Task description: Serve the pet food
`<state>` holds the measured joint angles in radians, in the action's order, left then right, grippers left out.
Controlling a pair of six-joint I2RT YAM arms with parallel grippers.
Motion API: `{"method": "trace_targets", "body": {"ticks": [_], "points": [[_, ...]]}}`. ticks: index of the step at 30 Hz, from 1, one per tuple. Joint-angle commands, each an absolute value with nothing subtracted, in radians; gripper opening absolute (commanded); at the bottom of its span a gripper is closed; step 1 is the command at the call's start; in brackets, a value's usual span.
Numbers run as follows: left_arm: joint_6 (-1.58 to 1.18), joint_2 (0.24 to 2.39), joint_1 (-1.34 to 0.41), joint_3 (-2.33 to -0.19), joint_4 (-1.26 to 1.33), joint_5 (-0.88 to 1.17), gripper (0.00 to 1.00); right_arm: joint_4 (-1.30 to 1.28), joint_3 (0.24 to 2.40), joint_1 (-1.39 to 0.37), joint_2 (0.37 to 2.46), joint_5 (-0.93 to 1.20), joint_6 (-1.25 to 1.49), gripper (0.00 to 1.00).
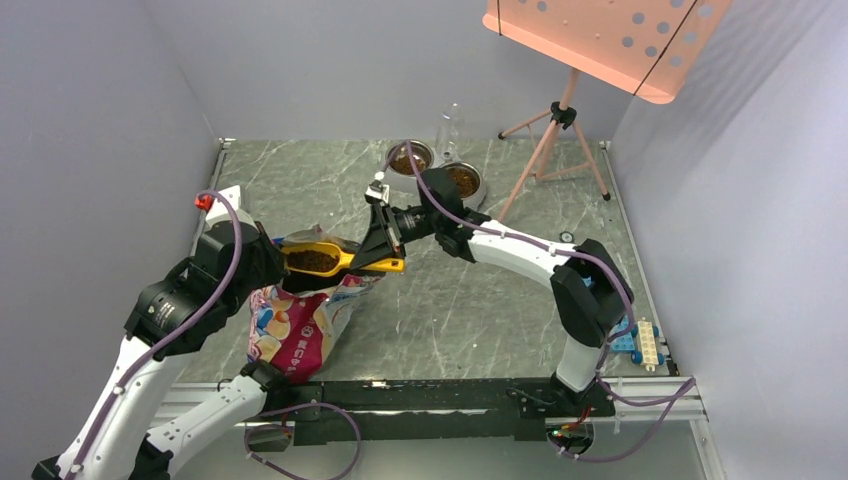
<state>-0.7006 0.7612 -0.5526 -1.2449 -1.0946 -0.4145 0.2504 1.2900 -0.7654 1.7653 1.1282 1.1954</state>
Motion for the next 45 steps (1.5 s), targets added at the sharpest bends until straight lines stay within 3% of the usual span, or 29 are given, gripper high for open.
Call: {"method": "trace_targets", "body": {"ticks": [1,11,18,34,45], "points": [[-0.728,0.718,-0.559,-1.265,-1.091,-0.407,0.0,0.656,1.197,-0.74,1.654,1.165,1.387,0.0],[-0.749,0.716,-0.558,-1.281,-1.127,-0.443,0.0,0.38,1.044,-0.69,1.431,1.247,1.212,0.0],[-0.786,0.71,-0.559,-1.272,-1.165,-0.429,0.0,0.178,1.108,-0.553,1.356,1.166,1.095,0.0],[-0.851,0.67,-0.56,-1.255,-1.175,-0.384,0.0,0.272,1.341,-0.385,1.765,0.728,1.237,0.0],[-0.869,0.655,-0.56,-1.238,-1.177,-0.369,0.0,-0.064,1.549,-0.352,1.994,0.566,1.095,0.0]]}}
